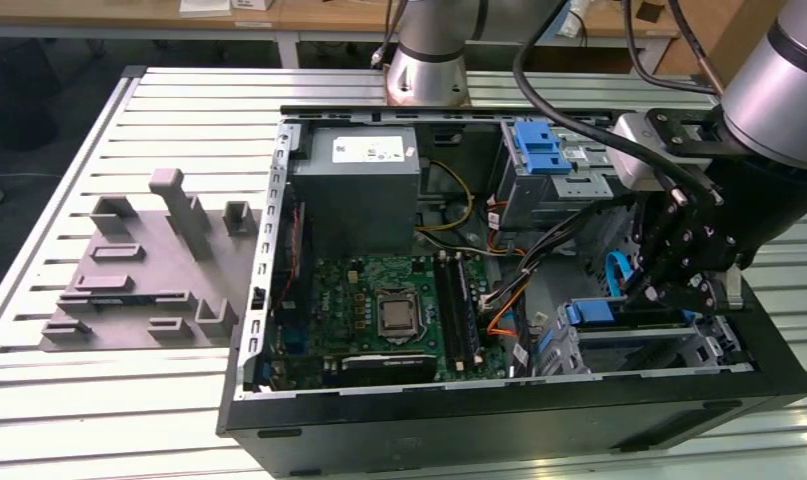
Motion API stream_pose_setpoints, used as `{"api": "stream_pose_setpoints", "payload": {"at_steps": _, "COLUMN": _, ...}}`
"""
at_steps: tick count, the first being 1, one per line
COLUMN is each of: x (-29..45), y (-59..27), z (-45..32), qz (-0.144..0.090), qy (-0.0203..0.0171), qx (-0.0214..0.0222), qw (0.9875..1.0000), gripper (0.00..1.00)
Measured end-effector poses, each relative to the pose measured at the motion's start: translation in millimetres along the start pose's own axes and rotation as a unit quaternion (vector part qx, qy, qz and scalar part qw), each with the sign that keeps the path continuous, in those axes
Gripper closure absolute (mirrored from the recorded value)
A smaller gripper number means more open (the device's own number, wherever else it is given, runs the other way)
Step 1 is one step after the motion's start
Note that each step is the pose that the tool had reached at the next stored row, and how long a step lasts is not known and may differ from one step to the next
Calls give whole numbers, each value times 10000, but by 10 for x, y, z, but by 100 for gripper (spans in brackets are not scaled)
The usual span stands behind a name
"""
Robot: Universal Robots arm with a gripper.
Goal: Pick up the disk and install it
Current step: 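Insert the second disk wire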
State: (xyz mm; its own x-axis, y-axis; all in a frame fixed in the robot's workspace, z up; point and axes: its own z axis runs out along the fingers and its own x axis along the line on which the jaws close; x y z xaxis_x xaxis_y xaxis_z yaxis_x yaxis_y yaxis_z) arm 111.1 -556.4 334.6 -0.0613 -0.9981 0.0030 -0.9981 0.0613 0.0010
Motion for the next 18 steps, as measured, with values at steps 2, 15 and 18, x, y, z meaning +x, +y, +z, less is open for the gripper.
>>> {"api": "stream_pose_setpoints", "payload": {"at_steps": 2, "x": 0, "y": 0, "z": -2, "qz": 0, "qy": -1, "qx": -1, "qw": 10000, "gripper": 84}}
{"api": "stream_pose_setpoints", "payload": {"at_steps": 15, "x": -1, "y": -4, "z": 14, "qz": 0, "qy": 0, "qx": -1, "qw": 10000, "gripper": 84}}
{"api": "stream_pose_setpoints", "payload": {"at_steps": 18, "x": -1, "y": -5, "z": 26, "qz": 0, "qy": 0, "qx": -1, "qw": 10000, "gripper": 84}}
